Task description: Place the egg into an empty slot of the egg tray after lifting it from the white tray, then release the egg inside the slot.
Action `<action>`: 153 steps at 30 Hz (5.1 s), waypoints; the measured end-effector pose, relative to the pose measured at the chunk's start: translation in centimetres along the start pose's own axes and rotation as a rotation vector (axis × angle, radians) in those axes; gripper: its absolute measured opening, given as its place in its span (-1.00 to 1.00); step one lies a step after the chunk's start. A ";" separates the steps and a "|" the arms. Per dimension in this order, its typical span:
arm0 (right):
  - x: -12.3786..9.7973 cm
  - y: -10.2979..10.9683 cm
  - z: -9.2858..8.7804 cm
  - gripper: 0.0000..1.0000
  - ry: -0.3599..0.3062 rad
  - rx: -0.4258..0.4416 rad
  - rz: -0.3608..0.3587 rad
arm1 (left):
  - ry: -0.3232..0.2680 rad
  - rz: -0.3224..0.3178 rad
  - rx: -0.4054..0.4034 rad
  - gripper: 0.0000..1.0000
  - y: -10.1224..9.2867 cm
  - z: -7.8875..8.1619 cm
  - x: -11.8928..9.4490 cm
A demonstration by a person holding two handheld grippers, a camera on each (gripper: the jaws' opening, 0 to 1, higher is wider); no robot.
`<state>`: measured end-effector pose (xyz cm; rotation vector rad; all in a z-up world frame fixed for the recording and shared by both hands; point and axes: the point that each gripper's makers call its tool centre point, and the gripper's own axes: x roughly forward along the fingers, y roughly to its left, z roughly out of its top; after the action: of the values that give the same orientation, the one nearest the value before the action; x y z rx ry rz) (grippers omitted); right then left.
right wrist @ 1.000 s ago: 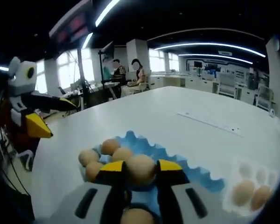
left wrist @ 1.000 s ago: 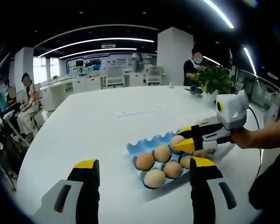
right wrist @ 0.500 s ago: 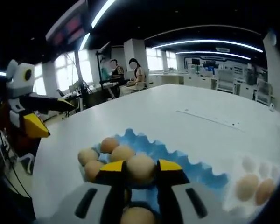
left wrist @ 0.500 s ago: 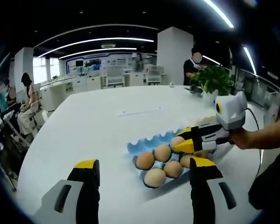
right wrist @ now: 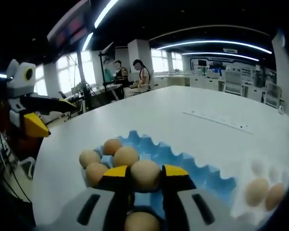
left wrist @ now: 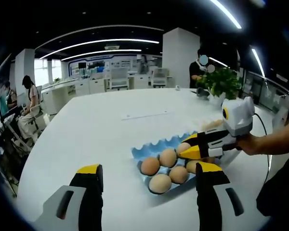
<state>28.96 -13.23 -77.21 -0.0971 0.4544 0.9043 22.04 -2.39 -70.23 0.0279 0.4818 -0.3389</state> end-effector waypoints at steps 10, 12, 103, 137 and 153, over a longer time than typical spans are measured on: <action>0.1 0.3 0.0 -0.48 -0.002 -0.001 0.036 | -0.003 -0.005 0.002 0.59 -0.2 0.1 0.0; 0.0 0.4 -0.1 -0.46 0.004 0.001 0.041 | -0.002 -0.003 0.004 0.59 -0.1 0.1 0.0; -22.8 -18.0 -3.8 -0.50 -0.127 0.159 -0.679 | -0.010 -0.016 0.019 0.59 -0.6 0.8 0.1; -12.0 -10.4 1.2 -0.50 -0.161 0.092 -0.347 | -0.005 -0.019 0.028 0.58 -0.3 1.0 0.5; -8.4 -6.8 3.2 -0.50 -0.169 0.038 -0.219 | -0.009 -0.010 0.018 0.58 -0.1 0.7 0.1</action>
<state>30.93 -22.77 -71.51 -0.0344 0.2965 0.6820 22.38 -2.57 -69.66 0.0412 0.4706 -0.3534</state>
